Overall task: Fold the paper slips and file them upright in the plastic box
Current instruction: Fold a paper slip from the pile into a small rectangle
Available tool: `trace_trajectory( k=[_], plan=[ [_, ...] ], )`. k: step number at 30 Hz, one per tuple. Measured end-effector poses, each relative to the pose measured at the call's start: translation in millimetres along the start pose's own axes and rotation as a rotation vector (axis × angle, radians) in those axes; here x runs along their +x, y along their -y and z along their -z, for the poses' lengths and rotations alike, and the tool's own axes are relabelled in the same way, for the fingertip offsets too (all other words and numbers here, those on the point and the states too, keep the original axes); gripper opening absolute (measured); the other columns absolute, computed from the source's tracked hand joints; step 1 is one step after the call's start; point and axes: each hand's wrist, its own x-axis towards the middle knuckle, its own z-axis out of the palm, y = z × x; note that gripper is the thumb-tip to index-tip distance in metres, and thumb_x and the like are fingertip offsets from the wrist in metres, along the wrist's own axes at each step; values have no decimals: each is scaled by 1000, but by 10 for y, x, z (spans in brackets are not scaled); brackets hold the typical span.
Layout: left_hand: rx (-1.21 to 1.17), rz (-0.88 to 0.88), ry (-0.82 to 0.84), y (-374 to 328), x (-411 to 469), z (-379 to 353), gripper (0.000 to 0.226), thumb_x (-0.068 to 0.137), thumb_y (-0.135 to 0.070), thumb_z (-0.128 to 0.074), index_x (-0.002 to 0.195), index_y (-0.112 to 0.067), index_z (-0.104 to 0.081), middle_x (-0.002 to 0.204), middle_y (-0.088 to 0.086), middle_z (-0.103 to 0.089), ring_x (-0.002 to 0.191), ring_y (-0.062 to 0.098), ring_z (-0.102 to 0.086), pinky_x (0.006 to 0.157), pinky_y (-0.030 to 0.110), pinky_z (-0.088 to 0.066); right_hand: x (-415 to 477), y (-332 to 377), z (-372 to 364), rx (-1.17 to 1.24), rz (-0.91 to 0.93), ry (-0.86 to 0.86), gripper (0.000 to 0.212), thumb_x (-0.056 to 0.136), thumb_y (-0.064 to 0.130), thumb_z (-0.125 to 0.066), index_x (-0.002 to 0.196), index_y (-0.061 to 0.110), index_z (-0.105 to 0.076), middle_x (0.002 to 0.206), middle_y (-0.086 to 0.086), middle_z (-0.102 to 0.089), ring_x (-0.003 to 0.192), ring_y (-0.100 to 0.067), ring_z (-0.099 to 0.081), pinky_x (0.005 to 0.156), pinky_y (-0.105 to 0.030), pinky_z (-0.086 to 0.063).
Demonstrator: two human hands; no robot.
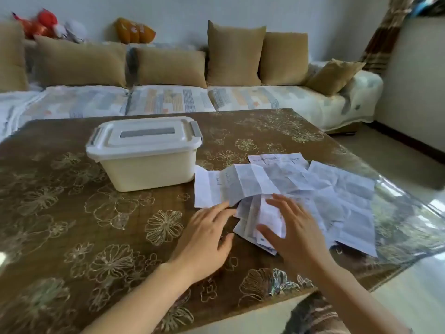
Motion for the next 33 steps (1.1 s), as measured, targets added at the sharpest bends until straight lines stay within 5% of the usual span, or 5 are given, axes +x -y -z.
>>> trace_trajectory(
  k=[8, 19, 22, 26, 33],
  plan=[
    [-95, -42, 39, 0, 365, -297, 39, 99, -21, -46, 136, -31, -50, 136, -16, -51, 128, 2, -39, 111, 23, -30, -132, -164, -156, -5, 73, 253, 90, 76, 77, -48, 149, 39, -13, 147, 28, -5, 137, 9, 0, 115, -18, 8],
    [-420, 91, -11, 152, 228, -49, 64, 92, -25, -65, 144, -41, -32, 136, -32, -35, 128, -14, -31, 97, -1, -22, 50, 77, 110, 406, 14, 211, 8, 92, 39, -56, 93, 34, -62, 94, 22, -69, 91, 2, -63, 70, -15, -47],
    [-516, 106, -6, 173, 116, 289, 53, 83, -45, -70, 131, -45, -49, 123, -41, -44, 114, -25, -37, 90, -2, -31, 289, 371, 224, 439, 55, 125, 6, 92, 35, -58, 86, 36, -60, 73, 20, -61, 70, 2, -56, 60, -17, -42],
    [-817, 230, -82, 278, -85, 738, 51, 86, -74, -41, 98, -37, -74, 88, 0, -74, 78, 23, -64, 73, 27, -46, 703, 737, 211, 469, 77, 170, 11, 88, 36, -65, 77, 33, -62, 57, 14, -54, 54, 2, -48, 48, -12, -33],
    [-616, 587, -89, 659, -543, 762, 13, 81, -33, -77, 83, -23, -70, 71, -5, -72, 48, -2, -56, 50, 17, -39, 904, 1320, -442, 379, 145, 400, 15, 85, 35, -70, 97, 27, -68, 83, 7, -65, 73, -14, -58, 69, -31, -51]
  ],
)
